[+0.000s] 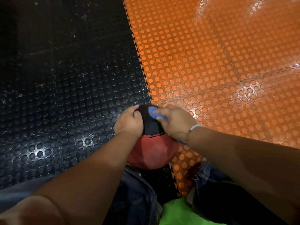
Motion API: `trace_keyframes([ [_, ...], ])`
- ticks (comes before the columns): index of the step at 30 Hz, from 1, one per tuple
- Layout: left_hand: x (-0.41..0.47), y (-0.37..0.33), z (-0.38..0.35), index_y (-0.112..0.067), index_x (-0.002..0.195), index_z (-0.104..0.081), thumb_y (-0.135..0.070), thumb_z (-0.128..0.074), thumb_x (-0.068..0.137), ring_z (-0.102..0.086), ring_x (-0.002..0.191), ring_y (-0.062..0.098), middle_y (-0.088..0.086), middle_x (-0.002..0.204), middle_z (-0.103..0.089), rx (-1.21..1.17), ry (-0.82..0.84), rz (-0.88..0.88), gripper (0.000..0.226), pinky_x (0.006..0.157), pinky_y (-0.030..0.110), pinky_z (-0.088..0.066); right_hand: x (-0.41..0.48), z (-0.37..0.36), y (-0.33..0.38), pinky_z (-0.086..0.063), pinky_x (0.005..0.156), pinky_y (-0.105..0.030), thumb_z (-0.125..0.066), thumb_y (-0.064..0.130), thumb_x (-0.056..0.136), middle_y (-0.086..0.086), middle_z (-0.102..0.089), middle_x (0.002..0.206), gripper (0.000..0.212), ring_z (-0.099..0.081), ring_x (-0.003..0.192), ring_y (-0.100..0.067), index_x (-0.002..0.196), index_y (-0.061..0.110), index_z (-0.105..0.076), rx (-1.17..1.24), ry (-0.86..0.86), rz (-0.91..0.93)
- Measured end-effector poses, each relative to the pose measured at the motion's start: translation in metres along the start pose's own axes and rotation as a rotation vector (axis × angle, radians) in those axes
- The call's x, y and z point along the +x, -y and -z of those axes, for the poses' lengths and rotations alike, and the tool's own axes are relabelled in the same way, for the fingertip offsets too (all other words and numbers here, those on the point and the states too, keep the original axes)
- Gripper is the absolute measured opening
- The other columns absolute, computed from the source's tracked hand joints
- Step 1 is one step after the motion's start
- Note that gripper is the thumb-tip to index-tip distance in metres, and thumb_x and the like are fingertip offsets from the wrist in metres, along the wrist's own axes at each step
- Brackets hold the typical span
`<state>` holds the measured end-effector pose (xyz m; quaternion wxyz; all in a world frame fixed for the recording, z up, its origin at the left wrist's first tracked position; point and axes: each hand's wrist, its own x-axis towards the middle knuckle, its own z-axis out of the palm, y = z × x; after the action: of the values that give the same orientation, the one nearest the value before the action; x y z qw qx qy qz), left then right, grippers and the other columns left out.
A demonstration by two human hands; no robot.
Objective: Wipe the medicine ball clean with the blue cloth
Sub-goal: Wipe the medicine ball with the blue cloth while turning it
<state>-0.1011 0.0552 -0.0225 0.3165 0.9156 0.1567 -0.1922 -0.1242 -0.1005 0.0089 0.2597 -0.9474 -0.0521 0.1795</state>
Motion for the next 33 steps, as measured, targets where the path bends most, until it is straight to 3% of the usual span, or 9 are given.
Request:
trace_keyframes([
  [4, 0.007, 0.002, 0.007, -0.026, 0.141, -0.045, -0.038, -0.044, 0.094, -0.033, 0.138, 0.016, -0.005, 0.151, -0.038, -0.054, 0.096, -0.02, 0.048, 0.112, 0.03, -0.024, 0.013, 0.006, 0.004, -0.037, 0.072, -0.029, -0.043, 0.021, 0.096, -0.006, -0.058, 0.089, 0.018, -0.052, 0.083, -0.025, 0.094, 0.021, -0.061, 0.029, 0.015, -0.052],
  [8, 0.007, 0.01, 0.01, -0.014, 0.147, -0.033, -0.038, -0.042, 0.098, -0.02, 0.144, 0.015, 0.001, 0.157, -0.024, 0.058, 0.174, -0.165, 0.056, 0.118, 0.03, -0.013, -0.027, -0.016, 0.013, -0.049, 0.082, -0.038, -0.045, 0.029, 0.093, -0.006, -0.059, 0.107, 0.034, -0.055, 0.098, -0.028, 0.125, 0.025, -0.057, -0.025, -0.057, 0.176],
  [13, 0.011, 0.003, 0.004, -0.023, 0.15, -0.025, -0.045, -0.037, 0.098, -0.021, 0.144, 0.019, 0.0, 0.158, -0.022, 0.071, 0.13, -0.057, 0.058, 0.117, 0.036, -0.018, -0.016, -0.012, -0.026, -0.041, 0.09, -0.026, -0.044, 0.026, 0.096, -0.004, -0.059, 0.121, 0.035, -0.056, 0.109, -0.025, 0.13, 0.029, -0.053, 0.218, -0.118, -0.373],
  [18, 0.01, -0.003, -0.006, -0.044, 0.139, -0.042, -0.043, -0.037, 0.098, -0.034, 0.137, 0.026, 0.003, 0.154, -0.03, -0.054, 0.073, 0.089, 0.041, 0.113, 0.042, -0.028, -0.041, -0.028, 0.002, -0.054, 0.058, -0.04, -0.049, 0.028, 0.084, -0.004, -0.061, 0.087, 0.033, -0.06, 0.076, -0.027, 0.112, 0.026, -0.066, -0.02, -0.166, 0.147],
  [20, 0.0, -0.006, -0.007, -0.044, 0.135, -0.047, -0.037, -0.035, 0.099, -0.034, 0.137, 0.028, 0.0, 0.156, -0.026, 0.029, 0.025, 0.089, 0.039, 0.112, 0.043, -0.029, -0.034, -0.021, -0.009, -0.054, 0.069, -0.04, -0.051, 0.026, 0.088, -0.005, -0.062, 0.095, 0.032, -0.06, 0.084, -0.028, 0.116, 0.026, -0.064, 0.066, -0.204, -0.01],
  [22, -0.011, -0.006, -0.006, -0.036, 0.135, -0.05, -0.022, -0.038, 0.097, -0.033, 0.137, 0.026, -0.003, 0.156, -0.027, 0.116, -0.071, -0.129, 0.042, 0.112, 0.042, -0.029, -0.023, -0.018, -0.013, -0.049, 0.084, -0.037, -0.046, 0.031, 0.094, -0.005, -0.058, 0.107, 0.033, -0.057, 0.098, -0.026, 0.125, 0.029, -0.057, 0.205, -0.228, -0.234],
  [24, -0.013, 0.0, -0.007, -0.025, 0.132, -0.057, -0.007, -0.042, 0.093, -0.039, 0.135, 0.021, -0.001, 0.148, -0.041, 0.029, -0.079, -0.344, 0.045, 0.112, 0.035, -0.029, -0.017, -0.019, -0.003, -0.047, 0.088, -0.037, -0.044, 0.032, 0.095, -0.005, -0.056, 0.112, 0.034, -0.054, 0.103, -0.026, 0.128, 0.029, -0.054, 0.091, -0.178, -0.19],
  [28, -0.011, 0.009, -0.004, -0.019, 0.129, -0.059, -0.038, -0.037, 0.093, -0.044, 0.13, 0.014, -0.002, 0.138, -0.053, -0.031, -0.025, -0.353, 0.047, 0.11, 0.028, -0.028, -0.03, -0.023, -0.004, -0.051, 0.078, -0.042, -0.047, 0.033, 0.092, -0.005, -0.058, 0.104, 0.036, -0.055, 0.096, -0.027, 0.125, 0.027, -0.058, 0.004, -0.135, 0.106],
  [33, 0.002, 0.003, -0.008, -0.023, 0.135, -0.053, -0.028, -0.036, 0.101, -0.038, 0.134, 0.014, -0.005, 0.144, -0.047, 0.083, -0.013, -0.272, 0.038, 0.114, 0.031, -0.025, -0.009, -0.013, -0.028, -0.042, 0.088, -0.033, -0.038, 0.032, 0.097, -0.009, -0.052, 0.119, 0.038, -0.052, 0.109, -0.031, 0.133, 0.025, -0.048, 0.037, -0.05, -0.272],
])
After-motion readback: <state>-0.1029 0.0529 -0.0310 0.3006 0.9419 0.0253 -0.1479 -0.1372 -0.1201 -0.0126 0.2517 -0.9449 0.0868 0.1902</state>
